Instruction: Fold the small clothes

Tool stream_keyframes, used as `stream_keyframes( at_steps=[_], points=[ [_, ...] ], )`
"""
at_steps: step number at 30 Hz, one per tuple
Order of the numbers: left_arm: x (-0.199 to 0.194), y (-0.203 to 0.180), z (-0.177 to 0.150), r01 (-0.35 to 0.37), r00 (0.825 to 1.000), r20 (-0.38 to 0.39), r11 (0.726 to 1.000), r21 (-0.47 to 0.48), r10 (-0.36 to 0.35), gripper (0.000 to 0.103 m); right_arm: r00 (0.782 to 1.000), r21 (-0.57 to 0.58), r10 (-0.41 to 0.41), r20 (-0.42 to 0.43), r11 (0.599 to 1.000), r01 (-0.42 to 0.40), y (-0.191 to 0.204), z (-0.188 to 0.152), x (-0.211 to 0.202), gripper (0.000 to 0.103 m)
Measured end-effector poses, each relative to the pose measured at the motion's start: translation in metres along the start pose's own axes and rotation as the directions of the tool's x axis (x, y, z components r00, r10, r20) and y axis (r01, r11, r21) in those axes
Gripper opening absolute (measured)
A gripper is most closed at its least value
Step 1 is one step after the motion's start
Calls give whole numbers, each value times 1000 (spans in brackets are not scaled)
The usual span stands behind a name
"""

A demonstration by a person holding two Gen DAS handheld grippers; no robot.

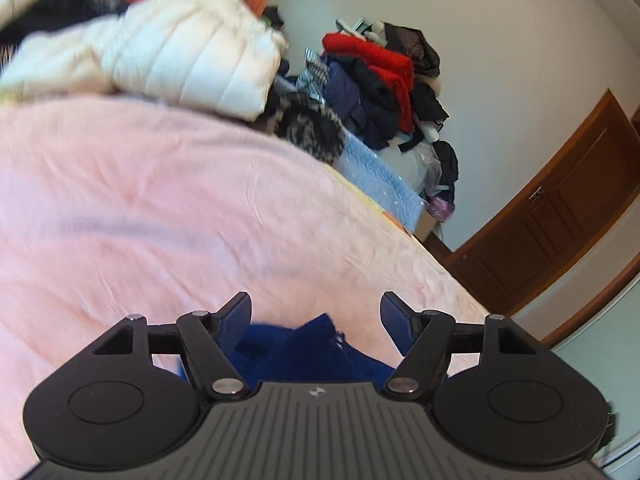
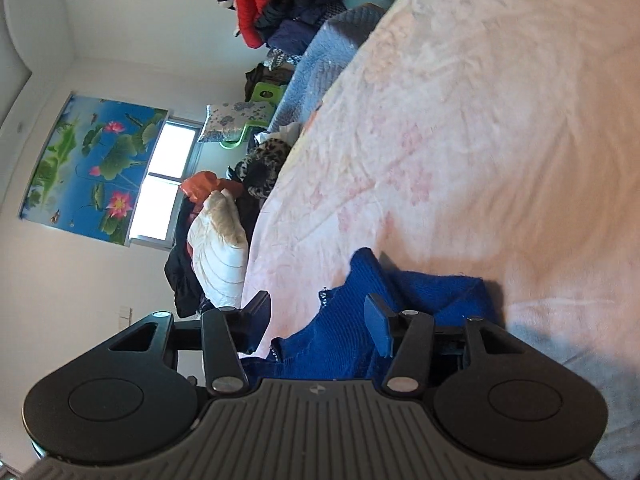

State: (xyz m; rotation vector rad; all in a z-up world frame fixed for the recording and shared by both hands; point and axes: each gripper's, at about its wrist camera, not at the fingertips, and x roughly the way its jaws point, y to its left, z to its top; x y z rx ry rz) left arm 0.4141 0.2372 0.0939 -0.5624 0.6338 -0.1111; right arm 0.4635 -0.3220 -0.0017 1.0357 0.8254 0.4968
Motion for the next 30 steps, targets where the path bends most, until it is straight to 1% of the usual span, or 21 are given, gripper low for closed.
stream_keyframes(
  at_steps=[2,4,5,8,9,11,12,13,16,17,18,19,21,23,24,26,27,29,30],
  points=[
    [-1,-1,3,-21,1000,-8,999,42,22,71,996,-123,-92,3,988,92,14,1,-1,53],
    [6,-1,2,-40,998,-48,996,79,44,71,983,-222,-182,-10,959,175,23,1,5,53],
    [12,-2,-1,-40,996,-74,995,91,46,71,977,-255,-214,-21,946,202,25,1,10,53],
    [30,-3,-12,-32,987,-155,994,103,48,71,956,-338,-285,-67,908,247,30,-5,29,53],
    [36,-5,-16,-43,984,-166,992,118,63,71,947,-371,-313,-76,890,265,30,-7,34,52],
    [47,-13,-23,-80,979,-170,978,191,113,71,928,-423,-360,-99,859,288,32,-11,47,52],
    [52,-16,-26,-85,976,-178,970,227,127,71,920,-445,-377,-104,845,296,33,-12,51,53],
    [56,-20,-28,-89,972,-188,963,253,139,71,918,-461,-384,-104,836,297,35,-13,52,54],
    [70,-27,-31,-114,961,-207,942,315,185,71,921,-461,-370,-118,842,280,39,-11,55,53],
    [75,-29,-31,-135,954,-209,933,333,212,70,921,-463,-369,-120,842,277,39,-10,56,51],
    [79,-30,-32,-154,949,-207,925,347,236,70,921,-463,-370,-122,842,276,38,-8,55,46],
    [83,-31,-32,-167,947,-200,917,362,252,70,921,-463,-371,-122,842,278,37,-7,55,43],
    [88,-34,-34,-187,942,-193,905,382,276,69,922,-453,-368,-123,847,278,34,-5,55,33],
    [93,-37,-37,-186,937,-201,897,402,285,51,928,-430,-351,-123,862,269,31,-2,53,27],
    [95,-38,-39,-192,932,-206,890,413,297,37,932,-420,-340,-124,869,261,30,-1,51,24],
    [97,-40,-40,-204,927,-207,883,423,313,35,937,-401,-326,-127,881,252,26,1,50,24],
    [97,-40,-39,-200,927,-209,883,425,311,32,937,-397,-324,-127,883,251,24,0,51,24],
    [97,-41,-38,-192,929,-215,887,419,303,23,940,-391,-319,-122,886,250,21,-1,52,21],
    [98,-42,-38,-193,930,-211,887,419,302,13,943,-385,-314,-113,889,249,20,-2,53,13]
  ],
)
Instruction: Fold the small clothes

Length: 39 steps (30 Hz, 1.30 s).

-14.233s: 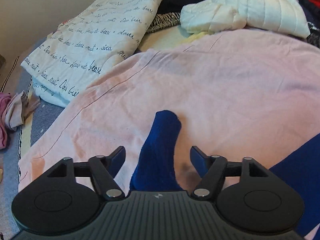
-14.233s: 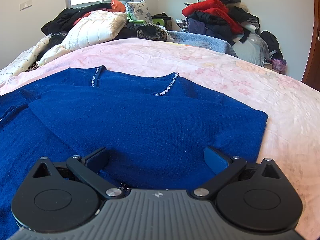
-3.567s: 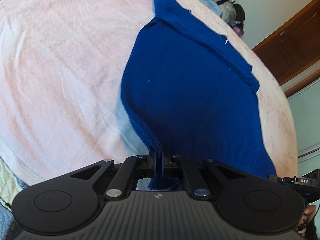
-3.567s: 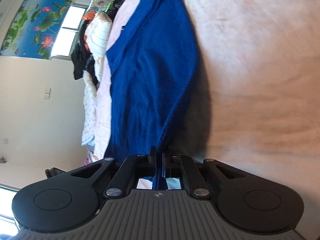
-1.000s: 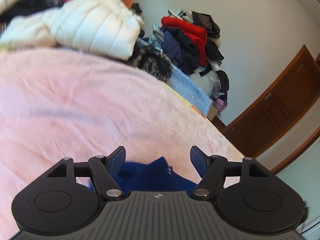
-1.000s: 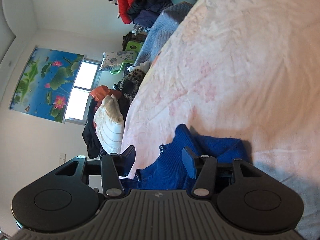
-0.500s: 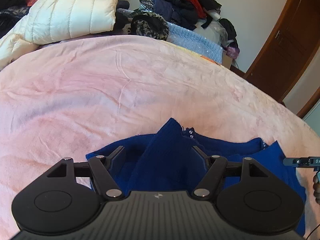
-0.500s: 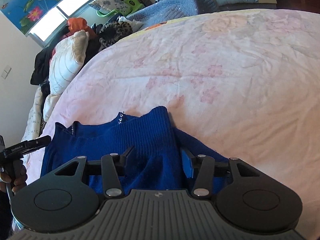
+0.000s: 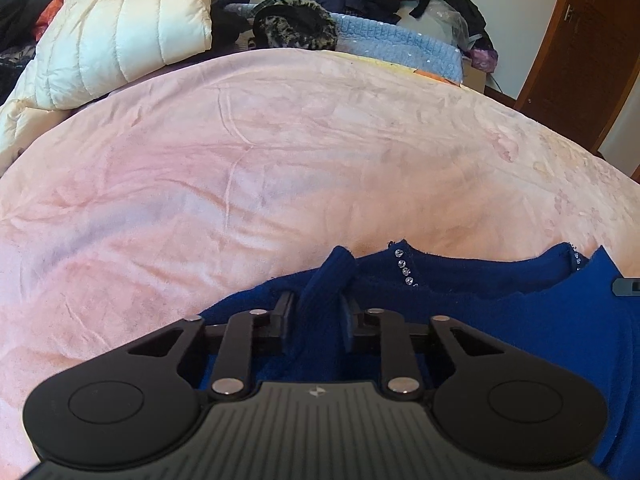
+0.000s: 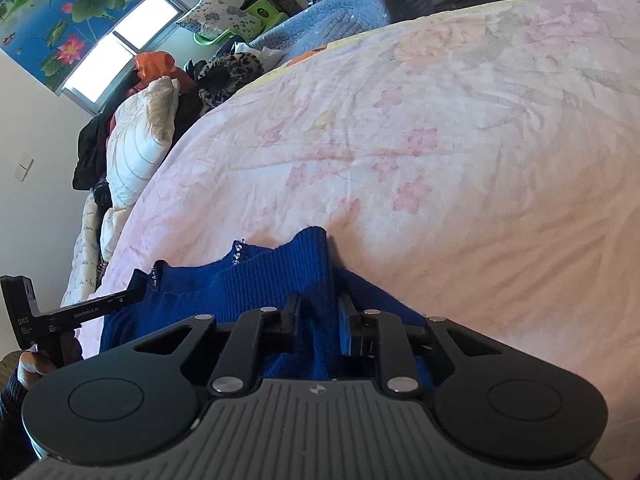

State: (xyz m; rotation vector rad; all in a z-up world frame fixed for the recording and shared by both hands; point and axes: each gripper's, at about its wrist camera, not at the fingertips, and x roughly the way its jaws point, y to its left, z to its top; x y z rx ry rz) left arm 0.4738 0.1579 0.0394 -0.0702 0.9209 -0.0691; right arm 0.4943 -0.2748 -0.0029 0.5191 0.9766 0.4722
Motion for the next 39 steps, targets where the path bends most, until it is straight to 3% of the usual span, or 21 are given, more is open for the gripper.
stream_keyframes(
  at_steps=[1,7,9,11,15,17,18,21,24,27,30,31,32,33,34,37,39],
  points=[
    [-2,-1,0,-3,1000,8,1000,-2,3,7,1000,5,3,10,1000,-3,0,-1,-1,9],
    [-31,7,5,12,992,125,999,-52,-6,4,979,37,118,168,991,-126,1,1,-35,8],
    [-31,15,6,9,990,141,996,-85,3,4,984,58,75,160,995,-85,-6,2,-30,8],
    [-19,20,5,-26,995,95,994,-109,37,4,992,82,5,126,997,-15,-17,-1,-17,8],
    [-2,16,-8,-70,996,50,995,-68,73,4,992,102,-5,128,995,-8,-22,-12,-6,7],
    [-2,11,-11,-95,993,69,995,-39,98,4,992,117,-18,127,993,3,-22,-12,-6,9],
    [-5,9,-11,-99,992,77,995,-34,101,5,992,122,-23,127,992,7,-20,-13,-8,18],
    [-26,5,-9,-111,987,115,994,-14,112,7,983,94,-57,174,995,41,-8,-14,-29,20],
    [-59,5,-14,-163,965,198,985,-59,171,7,974,-21,-33,226,999,39,23,-24,-55,20],
    [-85,-7,-35,-40,965,257,996,-74,57,11,991,-144,46,125,989,-28,59,-47,-56,22],
    [-79,-42,-66,51,982,181,997,61,-62,11,998,-276,35,48,961,-21,87,-77,-40,22],
    [-72,-52,-77,53,985,155,993,109,-69,11,1000,-310,6,22,951,1,92,-85,-34,22],
    [-64,-60,-86,31,990,128,988,150,-51,11,999,-335,-35,4,942,35,93,-91,-28,29],
    [-54,-64,-95,-5,994,108,985,172,-14,11,995,-355,-97,-14,931,86,90,-98,-21,27],
    [-52,-63,-103,-22,988,153,982,188,-7,11,993,-362,-120,-17,926,106,84,-105,-19,26],
    [-52,-57,-108,-7,984,176,981,192,-27,12,997,-267,-72,3,961,70,65,-113,-35,24],
    [-52,-60,-106,-31,984,178,977,212,-8,12,997,-272,-75,14,959,76,65,-117,-39,23]
  ],
)
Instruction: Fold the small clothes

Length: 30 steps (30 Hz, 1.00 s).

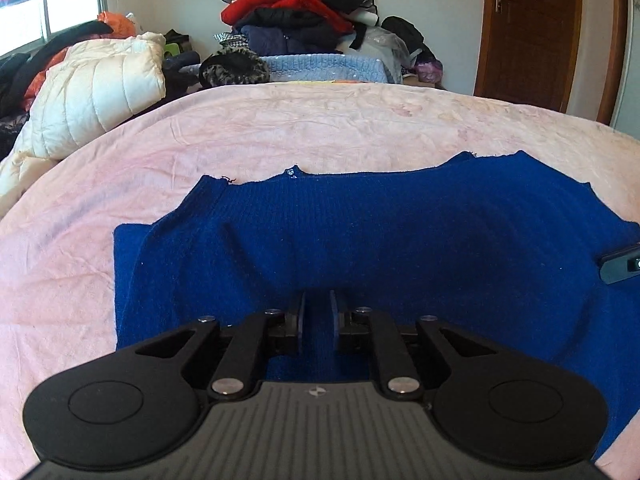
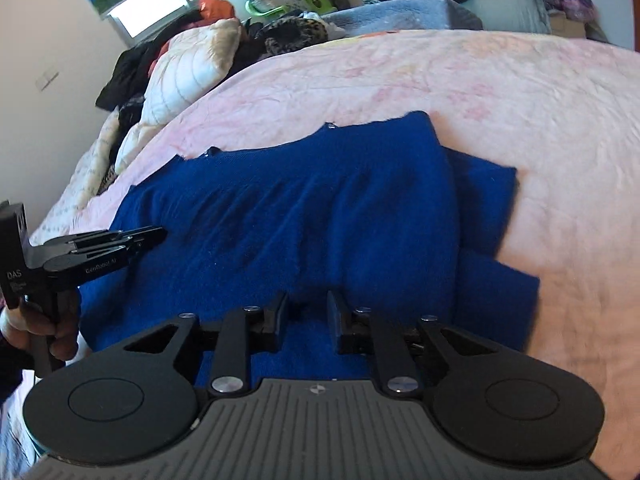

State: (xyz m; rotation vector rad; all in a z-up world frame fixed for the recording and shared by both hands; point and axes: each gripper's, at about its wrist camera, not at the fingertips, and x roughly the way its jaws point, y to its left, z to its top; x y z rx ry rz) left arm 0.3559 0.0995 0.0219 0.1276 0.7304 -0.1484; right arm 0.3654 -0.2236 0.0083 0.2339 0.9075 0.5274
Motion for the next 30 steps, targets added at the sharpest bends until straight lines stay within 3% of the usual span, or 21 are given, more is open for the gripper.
stream_keyframes(
  at_steps=[2,3,6,8,10,14,16,17,19,23,24,26,27,28,29,30],
  points=[
    [-2,-6,6,-24,1000,-16,1000,12,24,12,999,4,-32,11,999,32,7,0,-3,24],
    [-6,-6,9,-36,999,-28,999,-7,35,13,998,20,-54,23,998,54,11,1,-10,28],
    [-40,7,3,-12,1000,-20,991,-130,10,17,995,59,-29,100,998,23,17,-10,-50,46],
    [-76,26,-18,16,1000,13,960,-278,-12,28,990,144,-3,139,989,-17,9,-28,-80,55],
    [-108,47,-51,44,999,40,878,-476,-28,55,984,269,8,177,961,-56,-7,-55,-107,55],
    [-134,71,-113,77,996,26,648,-758,-88,59,974,550,93,205,812,-194,-39,-107,-123,54],
    [-129,75,-132,108,989,37,517,-849,-145,58,978,574,89,188,798,-183,-36,-117,-114,54],
    [-128,74,-135,121,988,55,493,-862,-147,58,981,574,74,182,801,-167,-33,-118,-109,54],
    [-121,72,-128,127,986,57,485,-865,-157,59,982,600,66,175,784,-160,-29,-119,-94,54],
    [-99,78,-123,152,981,94,380,-912,-167,58,983,652,38,177,744,-146,-23,-119,-69,53],
    [-95,80,-122,150,982,97,352,-924,-164,57,981,667,19,195,731,-147,-24,-121,-67,47],
    [-88,83,-117,141,982,88,333,-932,-167,55,981,703,-12,195,699,-131,-28,-124,-63,31],
    [-85,84,-115,113,985,62,340,-934,-160,37,982,712,-23,190,691,-121,-31,-124,-62,12],
    [-82,84,-114,80,987,24,358,-930,-158,13,982,714,-32,188,691,-114,-31,-125,-61,7],
    [-78,86,-114,56,987,-3,368,-928,-160,9,981,709,-36,191,697,-112,-30,-124,-62,8],
    [-78,87,-115,64,987,4,361,-930,-163,9,980,692,-48,192,715,-100,-27,-122,-66,8]
  ],
)
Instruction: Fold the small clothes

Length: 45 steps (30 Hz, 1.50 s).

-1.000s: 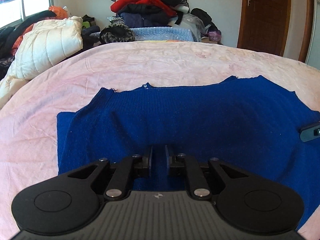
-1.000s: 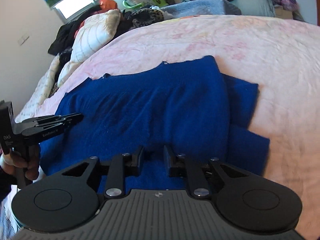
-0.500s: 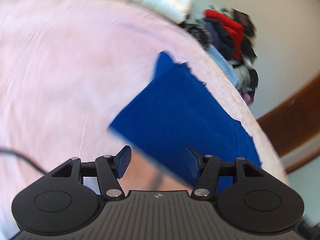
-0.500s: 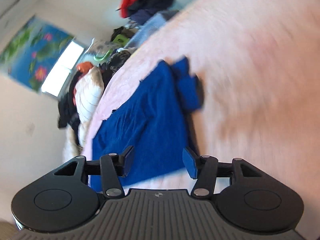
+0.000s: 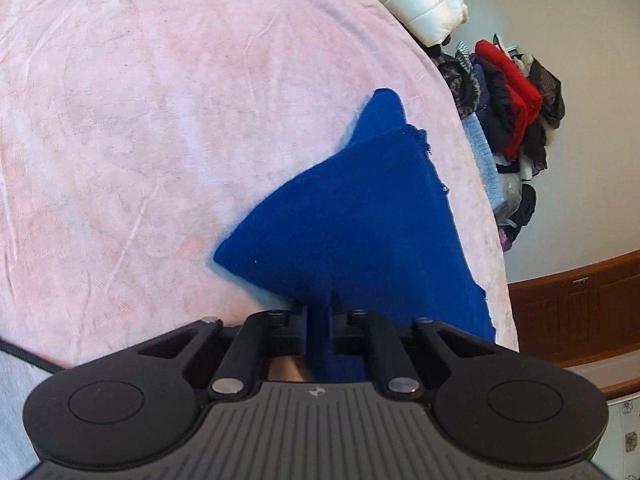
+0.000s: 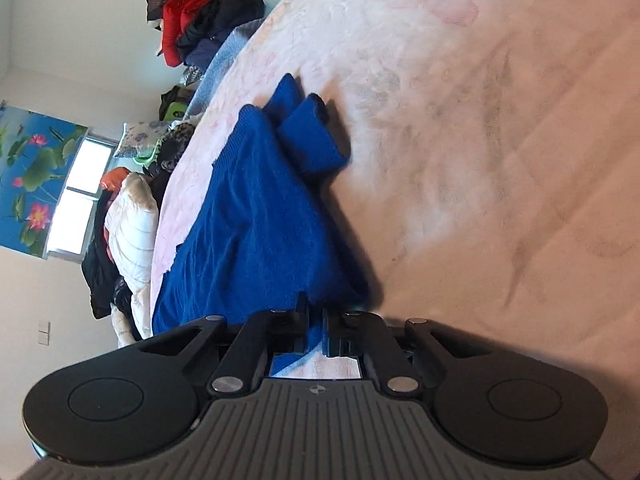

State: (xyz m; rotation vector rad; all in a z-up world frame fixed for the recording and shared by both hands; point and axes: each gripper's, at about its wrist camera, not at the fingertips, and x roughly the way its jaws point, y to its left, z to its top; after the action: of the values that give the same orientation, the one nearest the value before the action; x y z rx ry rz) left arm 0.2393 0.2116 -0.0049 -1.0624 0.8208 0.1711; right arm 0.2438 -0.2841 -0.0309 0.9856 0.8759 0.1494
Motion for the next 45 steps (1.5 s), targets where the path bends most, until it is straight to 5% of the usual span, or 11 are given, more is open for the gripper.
stream_keyframes(
  at_steps=[7,13,17,20,23,27,30,31,32,39,45],
  points=[
    [-25,-21,6,-5,999,39,985,174,-2,6,999,-86,12,38,996,-9,10,15,-29,6],
    [-7,-4,4,-52,999,2,986,157,52,6,1000,-33,-25,19,999,25,-19,9,-21,4],
    [-16,2,6,-38,999,-20,989,143,41,8,999,-38,-28,24,999,29,-18,14,-28,17],
    [-41,2,7,-75,997,34,982,176,70,9,991,-70,-35,128,997,44,-10,27,-53,27],
    [-58,-29,1,-232,966,199,900,370,167,9,981,-117,8,194,993,15,10,46,-60,30],
    [-36,-89,-29,-287,948,298,715,637,114,11,988,-232,85,126,971,-54,59,67,-21,35],
    [-5,-121,-58,-335,931,355,568,752,80,47,997,-367,48,67,930,-20,99,67,25,46],
    [6,-127,-64,-347,928,363,539,767,81,73,998,-430,15,69,903,16,110,65,39,46],
    [15,-131,-69,-357,925,371,517,778,81,76,997,-489,-25,76,870,59,120,60,51,46],
    [65,-129,-74,-340,940,305,490,803,152,76,975,-700,-199,100,682,211,142,38,111,46],
    [68,-116,-70,-305,952,276,535,788,137,77,973,-730,-204,105,649,214,125,33,114,43]
  ],
)
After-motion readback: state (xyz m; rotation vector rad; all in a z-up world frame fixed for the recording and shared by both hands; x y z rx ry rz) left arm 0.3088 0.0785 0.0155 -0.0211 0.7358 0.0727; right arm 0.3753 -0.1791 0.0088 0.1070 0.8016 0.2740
